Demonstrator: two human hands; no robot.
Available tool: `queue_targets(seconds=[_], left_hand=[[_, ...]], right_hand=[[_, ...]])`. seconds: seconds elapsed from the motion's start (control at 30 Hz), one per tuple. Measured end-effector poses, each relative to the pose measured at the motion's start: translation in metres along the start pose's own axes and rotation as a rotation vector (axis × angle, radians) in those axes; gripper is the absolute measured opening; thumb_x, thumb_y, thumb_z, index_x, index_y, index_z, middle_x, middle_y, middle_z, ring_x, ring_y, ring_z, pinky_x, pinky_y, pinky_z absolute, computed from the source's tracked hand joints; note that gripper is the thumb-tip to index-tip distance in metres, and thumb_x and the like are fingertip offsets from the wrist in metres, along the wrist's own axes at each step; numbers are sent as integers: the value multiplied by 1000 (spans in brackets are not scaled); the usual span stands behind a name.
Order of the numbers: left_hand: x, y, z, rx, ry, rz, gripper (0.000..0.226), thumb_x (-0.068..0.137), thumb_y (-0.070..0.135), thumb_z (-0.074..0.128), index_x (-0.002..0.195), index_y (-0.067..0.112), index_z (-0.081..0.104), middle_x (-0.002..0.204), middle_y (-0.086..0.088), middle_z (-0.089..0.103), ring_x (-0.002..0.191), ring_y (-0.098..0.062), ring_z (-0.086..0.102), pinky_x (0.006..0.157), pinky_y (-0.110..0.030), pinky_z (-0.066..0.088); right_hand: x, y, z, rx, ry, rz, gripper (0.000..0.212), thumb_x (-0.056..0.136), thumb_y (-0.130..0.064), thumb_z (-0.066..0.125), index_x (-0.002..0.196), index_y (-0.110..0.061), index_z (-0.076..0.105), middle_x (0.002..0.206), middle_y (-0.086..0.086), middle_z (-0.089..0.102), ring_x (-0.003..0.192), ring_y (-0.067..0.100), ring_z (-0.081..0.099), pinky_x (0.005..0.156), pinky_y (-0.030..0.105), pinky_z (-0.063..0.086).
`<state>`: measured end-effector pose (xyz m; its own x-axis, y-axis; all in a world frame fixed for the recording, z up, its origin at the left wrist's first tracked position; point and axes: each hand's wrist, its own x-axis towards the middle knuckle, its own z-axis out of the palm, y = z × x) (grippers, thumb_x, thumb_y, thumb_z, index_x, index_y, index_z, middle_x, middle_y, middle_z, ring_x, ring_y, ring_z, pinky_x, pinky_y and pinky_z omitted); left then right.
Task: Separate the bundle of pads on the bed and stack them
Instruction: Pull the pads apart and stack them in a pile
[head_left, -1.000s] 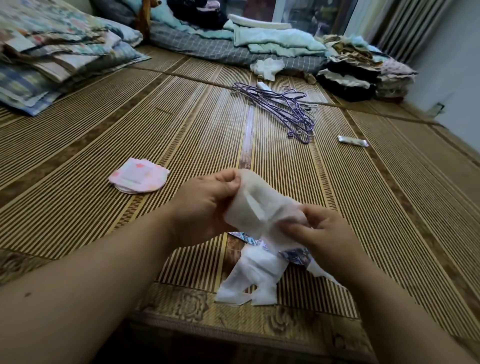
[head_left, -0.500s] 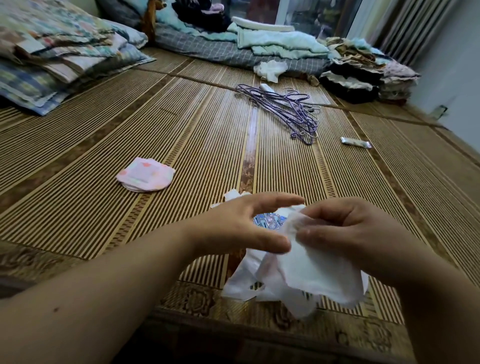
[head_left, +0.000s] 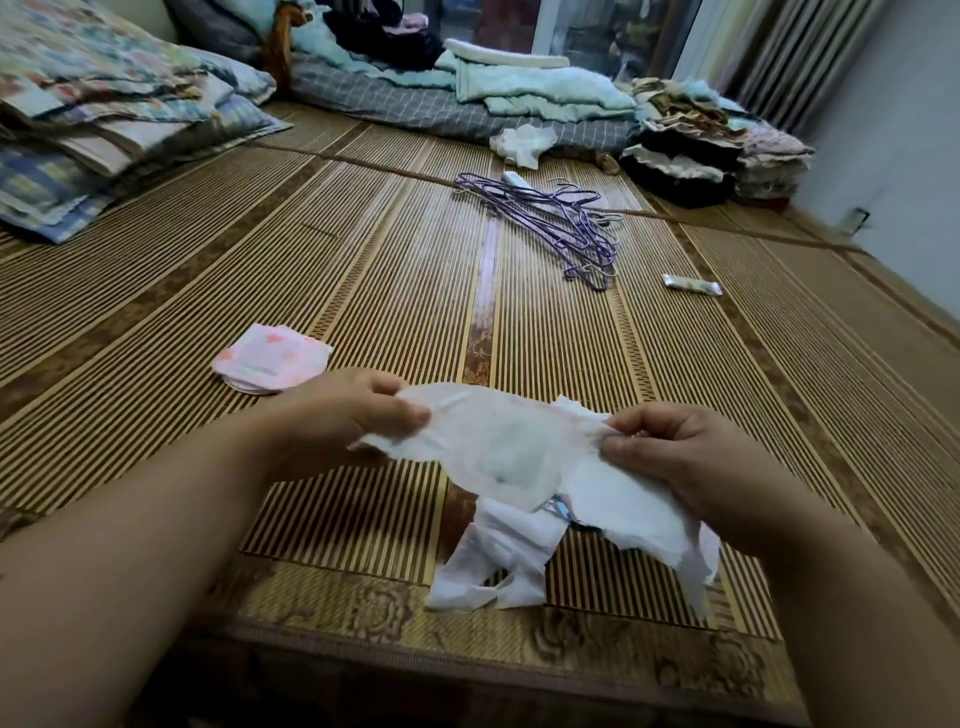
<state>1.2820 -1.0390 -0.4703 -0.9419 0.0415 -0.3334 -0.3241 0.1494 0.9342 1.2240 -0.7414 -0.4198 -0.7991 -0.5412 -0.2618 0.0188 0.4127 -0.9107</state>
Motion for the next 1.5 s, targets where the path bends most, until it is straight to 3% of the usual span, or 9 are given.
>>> queue_targets(seconds=[0.13,0.23,0.37,0.5,0.6,0.9,1.03,1.2,1.5], left_hand=[[-4,-7,-16,-210,91,-97,40,67,25,71,100,3,66,78,-7,69,72,-21,57,55,-27,50],[-7,-13,-23,-258,138,-124,45,69,24,69,109,2,64,94,-15,67,84,-27,55,64,-31,47],[-10,-18,-31,-211,181,-201,47,73,20,69,116,4,59,107,-20,66,92,-30,56,73,-37,47],[-12,-20,-34,-156,180,-277,45,64,20,73,104,4,62,98,-19,66,79,-25,62,61,-32,53],[-13,-21,-35,-131,180,-294,33,64,22,73,91,4,64,82,-13,65,64,-19,59,50,-27,49],[-13,-21,-31,-170,248,-223,15,86,13,61,95,2,64,75,-10,66,70,-22,61,63,-35,51],[-12,-17,-30,-315,296,-134,19,85,14,61,100,6,67,69,-6,66,62,-15,61,51,-29,55],[-9,-8,-19,-362,313,-65,20,82,15,64,102,11,66,77,-4,68,65,-15,61,55,-27,53],[-4,8,8,-367,259,10,12,87,6,59,97,11,64,69,0,69,55,-8,63,50,-23,53]], right_hand=[[7,8,-5,14,-114,144,26,57,-24,85,81,-26,74,79,9,75,65,23,70,54,28,56],[8,17,-12,-187,-158,225,24,66,-16,82,83,-30,74,68,0,71,49,7,55,46,21,44],[14,26,-20,-145,-7,279,5,78,-11,72,75,-12,75,65,4,70,50,9,56,48,22,42],[18,36,-29,99,200,331,8,82,-6,67,87,-2,71,62,8,68,45,12,56,46,25,46],[19,41,-37,193,337,337,11,82,-7,67,92,-3,69,64,8,69,46,13,59,45,26,50],[24,48,-37,77,515,253,12,85,-5,63,94,-9,70,89,14,73,82,29,68,72,41,57],[24,40,-23,129,582,122,14,79,-10,72,91,-14,68,88,11,73,79,24,70,63,33,56],[33,25,16,194,471,36,20,80,-10,71,97,-17,64,93,10,69,81,21,69,58,24,56],[50,29,69,92,288,114,40,89,0,55,127,-14,56,93,5,72,84,18,73,82,45,58]])
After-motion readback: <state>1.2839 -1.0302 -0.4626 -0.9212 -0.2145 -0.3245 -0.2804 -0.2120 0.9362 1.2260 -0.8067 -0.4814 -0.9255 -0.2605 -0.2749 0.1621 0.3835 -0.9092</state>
